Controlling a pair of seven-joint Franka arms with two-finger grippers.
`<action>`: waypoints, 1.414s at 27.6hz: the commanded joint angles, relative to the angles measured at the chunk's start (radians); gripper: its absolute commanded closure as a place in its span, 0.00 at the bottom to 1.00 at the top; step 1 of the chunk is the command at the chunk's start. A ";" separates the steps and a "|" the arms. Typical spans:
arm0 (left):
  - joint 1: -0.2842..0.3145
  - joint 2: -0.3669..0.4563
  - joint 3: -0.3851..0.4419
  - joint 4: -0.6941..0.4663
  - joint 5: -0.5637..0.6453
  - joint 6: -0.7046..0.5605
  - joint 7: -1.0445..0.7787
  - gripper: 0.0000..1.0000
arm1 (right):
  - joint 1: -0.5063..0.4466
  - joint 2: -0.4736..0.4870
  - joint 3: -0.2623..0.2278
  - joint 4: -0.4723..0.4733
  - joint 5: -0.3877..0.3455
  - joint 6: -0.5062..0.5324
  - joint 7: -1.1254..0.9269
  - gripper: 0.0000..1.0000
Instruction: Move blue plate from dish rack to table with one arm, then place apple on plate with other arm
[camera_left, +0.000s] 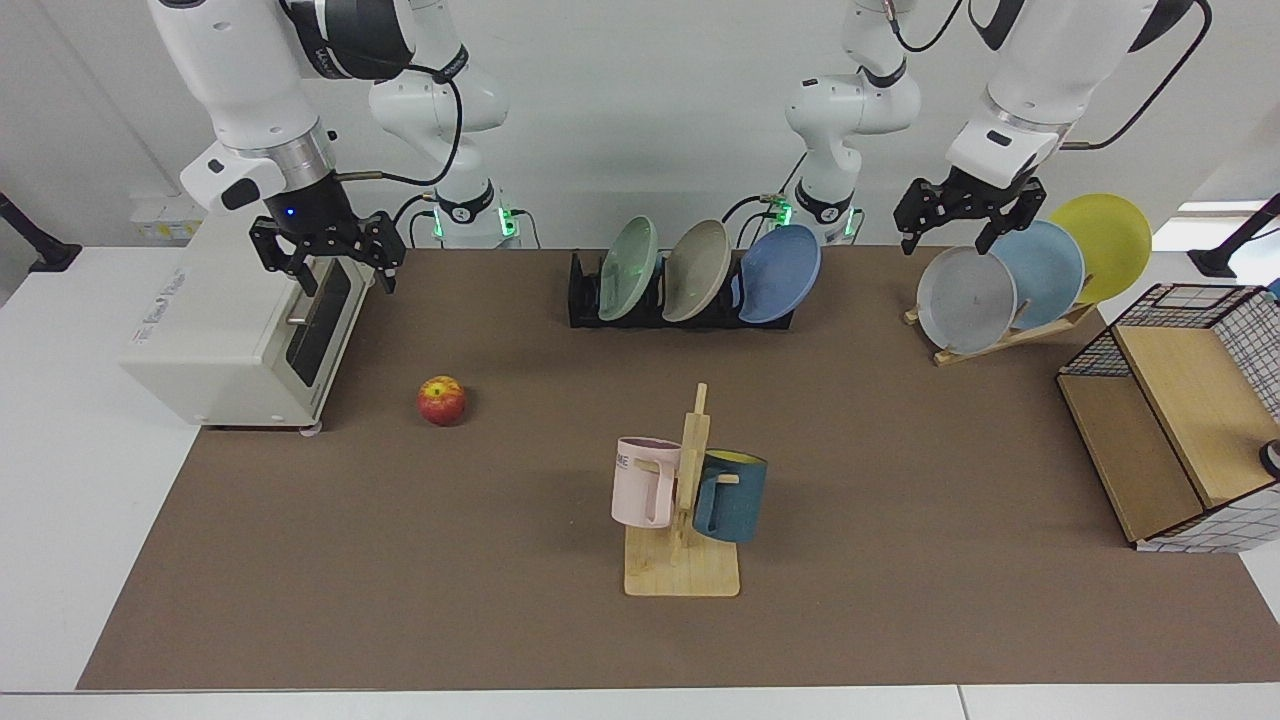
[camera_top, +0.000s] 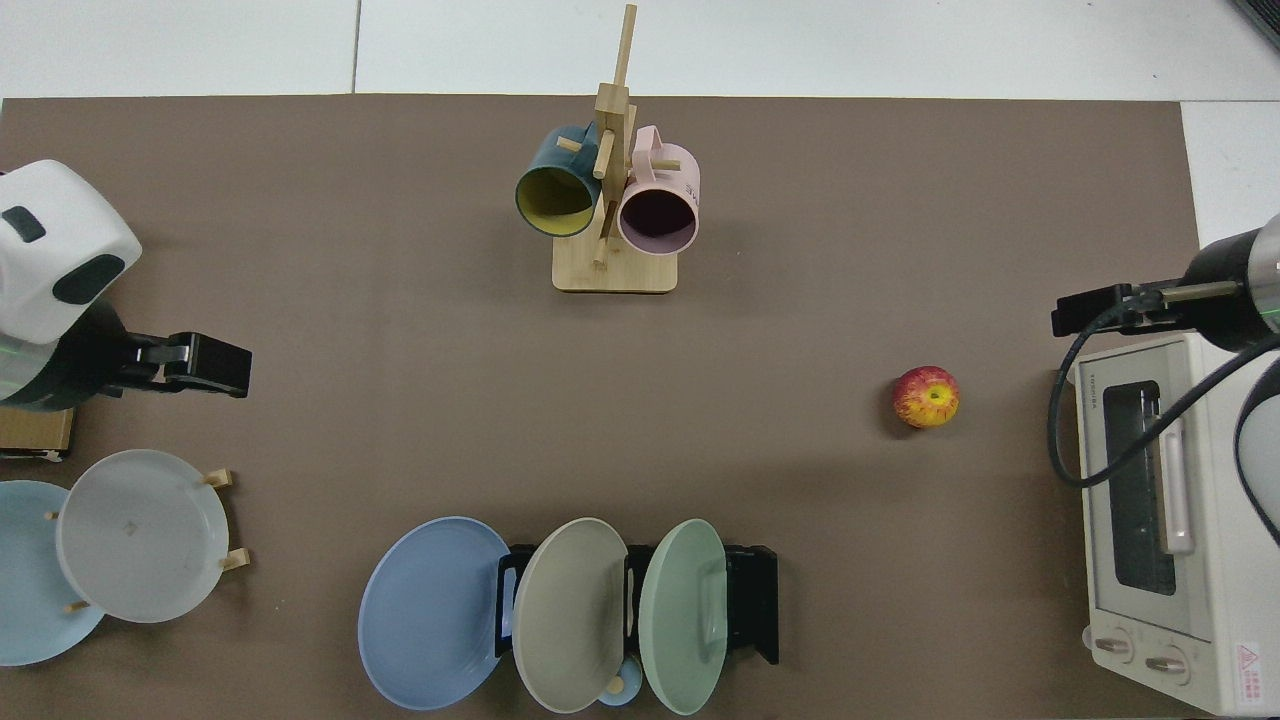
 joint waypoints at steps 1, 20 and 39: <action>-0.011 -0.006 0.009 0.006 0.013 -0.012 0.016 0.00 | -0.008 0.008 0.003 0.011 0.015 0.002 0.011 0.00; -0.011 -0.026 0.014 -0.001 0.004 -0.022 0.012 0.00 | -0.008 0.008 0.003 0.011 0.015 0.002 0.009 0.00; -0.013 -0.099 0.009 -0.135 -0.036 -0.002 0.018 0.00 | -0.001 0.003 0.003 0.008 0.006 -0.012 0.011 0.00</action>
